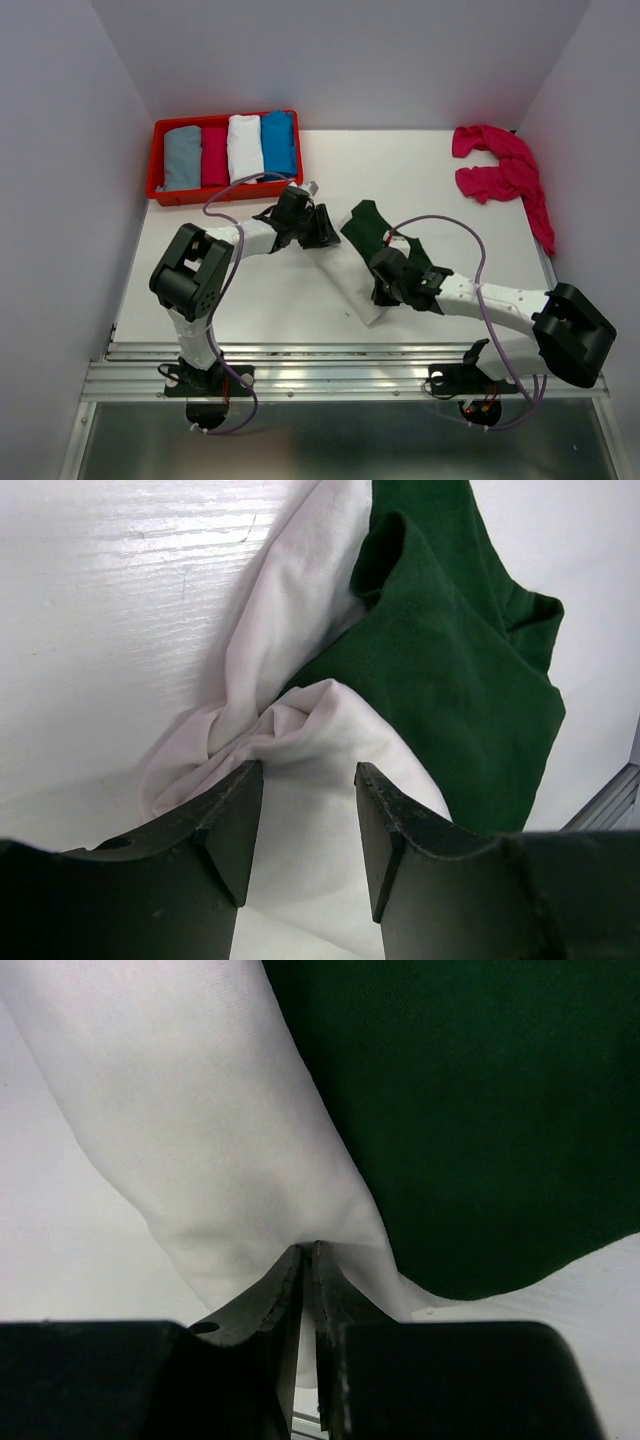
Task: Roll the t-shirts
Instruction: Roll the T-shirt to the center of the board.
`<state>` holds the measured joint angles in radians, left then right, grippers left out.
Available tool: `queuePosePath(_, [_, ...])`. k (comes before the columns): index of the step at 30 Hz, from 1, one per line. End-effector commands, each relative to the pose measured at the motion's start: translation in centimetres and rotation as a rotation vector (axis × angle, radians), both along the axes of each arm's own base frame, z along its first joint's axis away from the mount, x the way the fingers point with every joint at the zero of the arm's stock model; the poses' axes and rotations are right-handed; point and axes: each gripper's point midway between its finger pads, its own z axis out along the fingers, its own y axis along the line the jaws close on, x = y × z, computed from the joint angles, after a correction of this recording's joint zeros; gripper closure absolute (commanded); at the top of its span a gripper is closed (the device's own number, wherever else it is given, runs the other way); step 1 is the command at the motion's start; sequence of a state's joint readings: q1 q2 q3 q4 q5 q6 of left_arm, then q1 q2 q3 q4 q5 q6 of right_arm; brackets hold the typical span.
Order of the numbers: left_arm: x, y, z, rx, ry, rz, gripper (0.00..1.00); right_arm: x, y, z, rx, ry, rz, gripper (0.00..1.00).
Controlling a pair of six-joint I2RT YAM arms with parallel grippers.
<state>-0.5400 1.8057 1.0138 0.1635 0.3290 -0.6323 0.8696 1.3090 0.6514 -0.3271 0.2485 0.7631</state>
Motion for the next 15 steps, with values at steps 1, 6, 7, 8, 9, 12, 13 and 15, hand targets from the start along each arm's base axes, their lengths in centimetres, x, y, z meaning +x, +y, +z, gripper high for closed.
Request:
queuePosePath(1, [-0.8,1.8,-2.0,0.078,0.025,0.005,0.47,-0.4,-1.2,-1.2,-0.040,0.005,-0.004,0.87])
queuePosePath(6, [-1.2,2.2,-0.7,0.084,0.008,-0.002,0.48,0.0,-0.2,2.0,0.036,-0.051,0.031,0.89])
queuePosePath(7, [-1.2,2.2,-0.2,0.084,-0.001,0.001,0.48,0.2,0.0,3.1,0.055,-0.072,0.032,0.89])
queuePosePath(8, [-1.2,2.3,0.3,0.087,-0.012,0.001,0.48,0.4,0.2,4.7,0.091,-0.111,0.031,0.89])
queuePosePath(9, [-1.2,2.4,1.6,0.087,-0.035,0.006,0.48,0.7,0.2,5.7,0.101,-0.132,0.025,0.89])
queuePosePath(12, [-1.4,2.5,3.9,0.080,-0.077,0.016,0.48,1.1,0.4,7.3,0.131,-0.165,0.014,0.89])
queuePosePath(13, [-1.5,2.5,4.3,0.077,-0.079,0.019,0.48,1.3,0.5,7.3,0.129,-0.166,0.011,0.89])
queuePosePath(15, [-1.5,2.2,5.4,0.063,-0.101,0.022,0.48,1.8,0.9,7.4,0.126,-0.166,0.006,0.90])
